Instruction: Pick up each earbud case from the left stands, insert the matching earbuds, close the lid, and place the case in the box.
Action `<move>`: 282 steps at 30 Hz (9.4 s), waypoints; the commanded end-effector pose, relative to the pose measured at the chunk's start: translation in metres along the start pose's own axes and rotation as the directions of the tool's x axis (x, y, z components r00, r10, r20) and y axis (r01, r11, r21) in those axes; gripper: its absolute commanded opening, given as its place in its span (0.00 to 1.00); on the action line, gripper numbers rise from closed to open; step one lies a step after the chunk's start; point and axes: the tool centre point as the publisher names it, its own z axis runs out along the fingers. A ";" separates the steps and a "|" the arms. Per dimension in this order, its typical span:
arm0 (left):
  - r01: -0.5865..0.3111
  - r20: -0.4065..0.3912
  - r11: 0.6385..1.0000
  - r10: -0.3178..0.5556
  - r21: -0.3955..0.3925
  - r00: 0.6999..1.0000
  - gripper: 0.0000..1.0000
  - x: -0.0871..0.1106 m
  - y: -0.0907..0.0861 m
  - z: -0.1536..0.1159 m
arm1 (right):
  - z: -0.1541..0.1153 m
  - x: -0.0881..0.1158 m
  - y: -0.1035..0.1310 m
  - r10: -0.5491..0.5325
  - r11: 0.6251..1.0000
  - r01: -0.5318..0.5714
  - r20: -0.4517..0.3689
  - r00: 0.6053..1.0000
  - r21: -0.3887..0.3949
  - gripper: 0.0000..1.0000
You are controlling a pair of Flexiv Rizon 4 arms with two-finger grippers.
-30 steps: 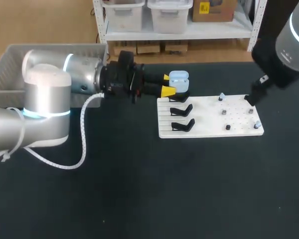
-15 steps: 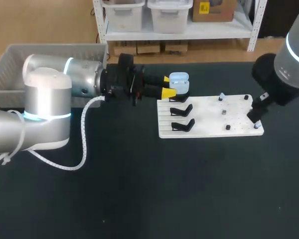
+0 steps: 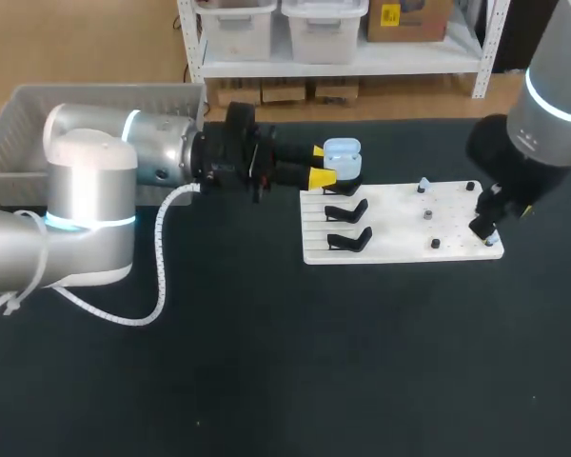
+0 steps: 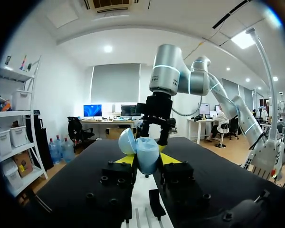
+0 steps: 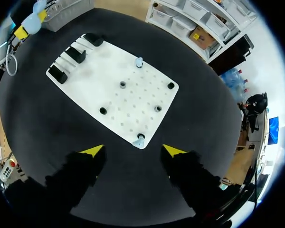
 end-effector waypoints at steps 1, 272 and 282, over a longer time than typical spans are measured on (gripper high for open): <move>-0.003 0.002 1.000 0.003 -0.006 1.000 0.00 0.001 -0.002 0.000 | 0.010 -0.005 0.001 0.000 1.000 0.000 -0.029 1.000 -0.010 0.67; -0.003 0.002 1.000 0.003 -0.006 1.000 0.00 0.001 -0.002 0.000 | -0.104 -0.179 0.135 0.947 0.293 -0.945 -0.178 0.266 0.143 0.49; -0.003 0.002 1.000 0.003 -0.006 1.000 0.00 0.001 -0.002 0.000 | -0.136 -0.151 0.130 0.928 0.318 -0.948 -0.199 0.315 -0.016 0.44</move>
